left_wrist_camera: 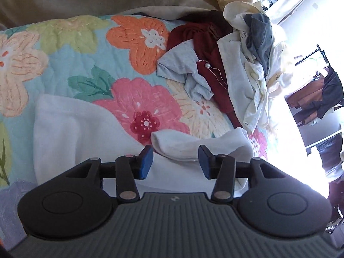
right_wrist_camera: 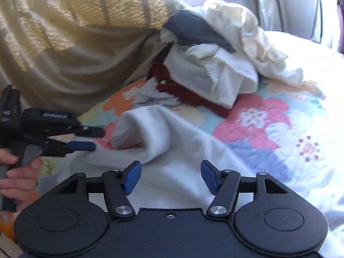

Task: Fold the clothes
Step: 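Lower the fabric onto the bed and open both grippers, then grasp the white sweatshirt edge with the left gripper while the right gripper grasps beside it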

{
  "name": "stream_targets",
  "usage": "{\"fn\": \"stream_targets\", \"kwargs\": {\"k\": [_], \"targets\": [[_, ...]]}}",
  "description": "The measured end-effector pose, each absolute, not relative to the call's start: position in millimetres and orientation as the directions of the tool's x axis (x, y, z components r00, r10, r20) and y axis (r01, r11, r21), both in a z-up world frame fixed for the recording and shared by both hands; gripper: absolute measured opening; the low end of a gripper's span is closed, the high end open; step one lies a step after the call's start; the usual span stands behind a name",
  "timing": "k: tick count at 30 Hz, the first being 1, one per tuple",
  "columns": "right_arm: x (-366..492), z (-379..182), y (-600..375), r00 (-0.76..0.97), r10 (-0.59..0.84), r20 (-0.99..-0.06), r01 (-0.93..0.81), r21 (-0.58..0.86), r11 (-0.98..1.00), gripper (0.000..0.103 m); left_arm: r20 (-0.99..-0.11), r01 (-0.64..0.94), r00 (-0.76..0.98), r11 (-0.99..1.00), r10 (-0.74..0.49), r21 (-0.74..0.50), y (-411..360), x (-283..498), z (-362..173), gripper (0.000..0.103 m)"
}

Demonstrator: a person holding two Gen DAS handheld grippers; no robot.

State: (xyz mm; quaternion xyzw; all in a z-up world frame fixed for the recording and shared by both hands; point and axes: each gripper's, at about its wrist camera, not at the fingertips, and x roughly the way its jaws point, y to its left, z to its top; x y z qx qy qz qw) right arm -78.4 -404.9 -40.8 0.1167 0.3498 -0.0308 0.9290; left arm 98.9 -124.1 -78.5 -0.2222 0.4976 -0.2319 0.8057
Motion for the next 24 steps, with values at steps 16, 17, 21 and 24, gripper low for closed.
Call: {"fn": "stream_targets", "kwargs": {"k": [16,17,21,24], "targets": [[1.3,-81.1,-393.4,0.722,-0.052,-0.69,-0.01,-0.085,0.996,0.056,-0.699,0.278,0.35,0.781,-0.624,-0.559,-125.4,99.0,-68.8,0.054],[-0.1,-79.9,-394.7,0.726,0.008,-0.688,-0.031,-0.021,0.999,0.023,-0.695,0.256,0.345,0.776,-0.631,-0.577,-122.5,100.2,-69.4,0.054],[-29.5,-69.1,-388.1,0.768,0.111,-0.631,-0.035,0.132,0.991,0.012,-0.66,0.191,0.319,0.728,-0.681,-0.659,-115.9,103.0,-73.0,0.054],[-54.3,-63.7,-372.8,0.782,0.138,-0.608,-0.074,0.129,0.989,0.009,-0.657,0.199,0.316,0.725,-0.684,-0.659,-120.6,99.9,-71.8,0.054]]}}
